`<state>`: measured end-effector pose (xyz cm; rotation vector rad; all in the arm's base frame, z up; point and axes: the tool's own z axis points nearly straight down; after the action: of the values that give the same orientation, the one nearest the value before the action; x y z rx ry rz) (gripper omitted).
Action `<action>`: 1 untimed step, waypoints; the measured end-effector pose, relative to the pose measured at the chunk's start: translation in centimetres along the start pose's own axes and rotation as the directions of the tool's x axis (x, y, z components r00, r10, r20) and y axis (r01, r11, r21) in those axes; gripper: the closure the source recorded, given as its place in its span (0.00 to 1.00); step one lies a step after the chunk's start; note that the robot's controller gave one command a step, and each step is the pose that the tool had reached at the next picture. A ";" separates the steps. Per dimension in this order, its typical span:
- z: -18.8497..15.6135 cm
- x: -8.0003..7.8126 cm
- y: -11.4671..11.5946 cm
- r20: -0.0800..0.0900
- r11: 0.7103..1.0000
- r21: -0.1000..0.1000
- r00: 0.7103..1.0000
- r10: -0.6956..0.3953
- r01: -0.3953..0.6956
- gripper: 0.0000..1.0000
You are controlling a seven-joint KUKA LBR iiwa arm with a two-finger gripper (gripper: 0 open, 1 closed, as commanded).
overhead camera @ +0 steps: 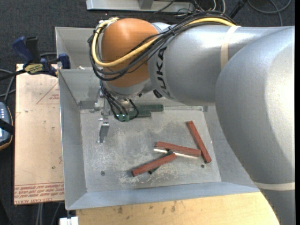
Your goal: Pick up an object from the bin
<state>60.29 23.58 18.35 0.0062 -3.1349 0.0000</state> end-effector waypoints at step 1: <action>-0.4 -0.2 -0.1 0.007 1.000 -0.001 1.000 0.003 -0.003 0.00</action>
Offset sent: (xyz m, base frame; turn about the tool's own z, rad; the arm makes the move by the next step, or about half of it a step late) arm -0.0610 -0.0539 -0.0453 -0.0880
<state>60.50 23.49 18.80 0.0011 -3.1423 -0.0022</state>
